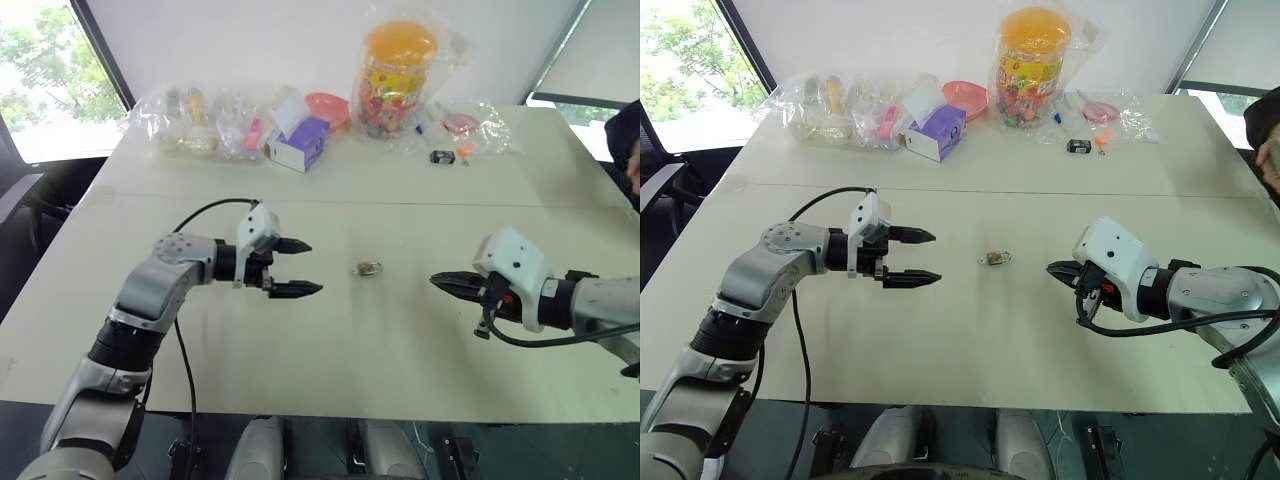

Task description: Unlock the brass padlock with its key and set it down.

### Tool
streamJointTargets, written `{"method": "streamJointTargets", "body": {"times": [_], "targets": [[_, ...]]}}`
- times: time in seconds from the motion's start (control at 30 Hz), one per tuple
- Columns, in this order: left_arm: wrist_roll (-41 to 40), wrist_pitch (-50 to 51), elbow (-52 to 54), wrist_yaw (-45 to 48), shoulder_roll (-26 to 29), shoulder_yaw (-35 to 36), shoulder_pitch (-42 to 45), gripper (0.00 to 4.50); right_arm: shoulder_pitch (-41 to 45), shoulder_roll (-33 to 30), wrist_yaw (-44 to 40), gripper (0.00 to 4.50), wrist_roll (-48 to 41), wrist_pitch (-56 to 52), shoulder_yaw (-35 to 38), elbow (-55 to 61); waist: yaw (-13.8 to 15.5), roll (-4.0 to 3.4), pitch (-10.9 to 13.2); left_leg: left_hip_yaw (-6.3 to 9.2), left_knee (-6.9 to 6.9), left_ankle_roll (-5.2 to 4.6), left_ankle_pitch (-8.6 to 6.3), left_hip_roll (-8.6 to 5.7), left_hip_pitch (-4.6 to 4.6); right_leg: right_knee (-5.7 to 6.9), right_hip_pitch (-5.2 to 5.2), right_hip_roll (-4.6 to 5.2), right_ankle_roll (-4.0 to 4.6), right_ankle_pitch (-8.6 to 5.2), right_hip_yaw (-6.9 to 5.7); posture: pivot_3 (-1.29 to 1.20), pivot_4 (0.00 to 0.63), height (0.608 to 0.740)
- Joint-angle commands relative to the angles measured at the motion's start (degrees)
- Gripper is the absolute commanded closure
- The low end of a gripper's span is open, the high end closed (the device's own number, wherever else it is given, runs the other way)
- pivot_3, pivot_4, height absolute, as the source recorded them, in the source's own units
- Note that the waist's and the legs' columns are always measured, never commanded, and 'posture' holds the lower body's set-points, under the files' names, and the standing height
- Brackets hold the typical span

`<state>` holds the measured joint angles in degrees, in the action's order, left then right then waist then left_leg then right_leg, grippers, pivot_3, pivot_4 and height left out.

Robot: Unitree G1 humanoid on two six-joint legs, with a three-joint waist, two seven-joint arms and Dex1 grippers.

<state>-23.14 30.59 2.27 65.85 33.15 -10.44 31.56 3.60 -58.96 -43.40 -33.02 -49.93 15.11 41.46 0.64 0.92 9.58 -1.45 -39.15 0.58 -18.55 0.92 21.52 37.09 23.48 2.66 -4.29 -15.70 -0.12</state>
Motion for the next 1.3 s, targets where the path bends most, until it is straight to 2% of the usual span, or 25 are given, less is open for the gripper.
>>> {"method": "streamJointTargets", "body": {"times": [0.03, 0.4, 0.53, 0.9, 1.0, 1.13, 1.17, 1.2, 1.23, 1.3], "targets": [[-0.54, -1.07, 0.01, 0.27, -0.23, 1.25, 0.97, 0.08, 1.42, -0.16, 0.37, 4.50, -0.64, 0.06, 0.47, 1.53, 0.00, 0.00, 0.00, 0.00, 0.00, 0.00, 0.00, 0.00, 0.00, 0.00, 0.00, 0.00, 0.00, 0.00, 0.00, 0.00, 0.150, 0.740], [-1.57, 1.30, 0.58, -0.11, -0.11, 1.41, 3.36, 0.08, 2.54, -0.13, 0.42, 4.50, 1.50, 1.99, -1.34, -0.09, 0.01, 0.00, 0.00, 0.00, -0.01, 0.00, 0.00, -0.01, 0.00, 0.01, 0.00, -0.03, 0.00, 0.00, 0.00, 0.00, 0.150, 0.740], [-1.52, 1.55, 1.33, -1.22, -0.36, 1.51, 2.91, 0.08, 4.75, 0.81, 1.76, 4.50, 3.75, 3.62, -3.75, -2.20, -0.12, 0.00, 0.00, 0.00, -0.01, 0.00, 0.00, 0.00, -0.02, 0.03, 0.00, -0.02, 0.00, 0.00, 0.00, 0.00, 0.150, 0.740], [-2.20, 3.99, 3.64, -2.91, -0.28, 1.63, 3.69, 0.08, 10.72, 1.71, -1.68, 4.50, 7.78, 9.63, -12.01, -8.69, -0.06, 0.00, 0.00, -0.01, -0.03, 0.00, 0.00, -0.01, 0.00, 0.03, 0.01, -0.03, -0.01, 0.00, 0.00, 0.00, 0.150, 0.740], [-2.21, 4.23, 4.27, -3.39, -0.23, 1.98, 3.24, 0.00, 13.73, 2.43, -3.73, 3.66, 10.07, 11.88, -16.09, -12.35, -0.14, 0.00, 0.00, -0.02, -0.03, 0.00, 0.00, -0.01, -0.01, 0.04, 0.02, -0.02, -0.01, 0.00, 0.00, 0.00, 0.150, 0.740], [-2.69, 5.31, 5.63, -4.25, -0.30, 2.24, 2.97, 0.00, 19.25, 4.37, -7.37, 1.57, 14.88, 17.02, -22.72, -19.88, -0.26, -0.01, 0.00, -0.03, -0.03, 0.00, 0.00, 0.00, -0.02, 0.05, 0.02, -0.02, -0.01, 0.00, 0.00, 0.00, 0.150, 0.740], [-2.70, 5.42, 5.87, -4.36, -0.28, 2.26, 2.84, 0.00, 21.00, 5.62, -8.45, 1.27, 15.44, 17.64, -24.32, -22.20, -0.35, -0.01, 0.00, -0.03, -0.03, 0.00, 0.00, 0.00, -0.02, 0.06, 0.02, -0.03, -0.01, 0.00, 0.00, 0.00, 0.150, 0.740], [-2.66, 5.51, 5.95, -4.45, -0.31, 2.26, 2.81, 0.00, 22.25, 6.57, -9.35, 0.51, 15.85, 18.17, -25.34, -23.99, -0.40, -0.01, 0.00, -0.03, -0.03, 0.00, 0.00, 0.00, -0.01, 0.06, 0.04, -0.03, -0.01, 0.00, 0.00, 0.00, 0.150, 0.740], [-2.80, 5.86, 6.30, -4.74, -0.29, 2.51, 2.73, 0.00, 24.24, 8.55, -11.38, 0.10, 16.39, 19.28, -27.58, -27.39, -0.44, -0.01, 0.00, -0.03, -0.03, 0.01, 0.00, 0.00, -0.01, 0.06, 0.04, -0.04, -0.01, 0.00, 0.00, 0.00, 0.150, 0.740], [-2.95, 6.31, 6.78, -5.16, -0.26, 2.80, 2.61, 0.00, 26.82, 11.36, -14.00, 0.04, 17.39, 20.91, -30.20, -32.38, -0.57, -0.01, 0.01, -0.04, -0.03, 0.01, 0.01, 0.00, -0.02, 0.07, 0.04, -0.03, -0.01, 0.01, 0.00, 0.00, 0.150, 0.740]]}}
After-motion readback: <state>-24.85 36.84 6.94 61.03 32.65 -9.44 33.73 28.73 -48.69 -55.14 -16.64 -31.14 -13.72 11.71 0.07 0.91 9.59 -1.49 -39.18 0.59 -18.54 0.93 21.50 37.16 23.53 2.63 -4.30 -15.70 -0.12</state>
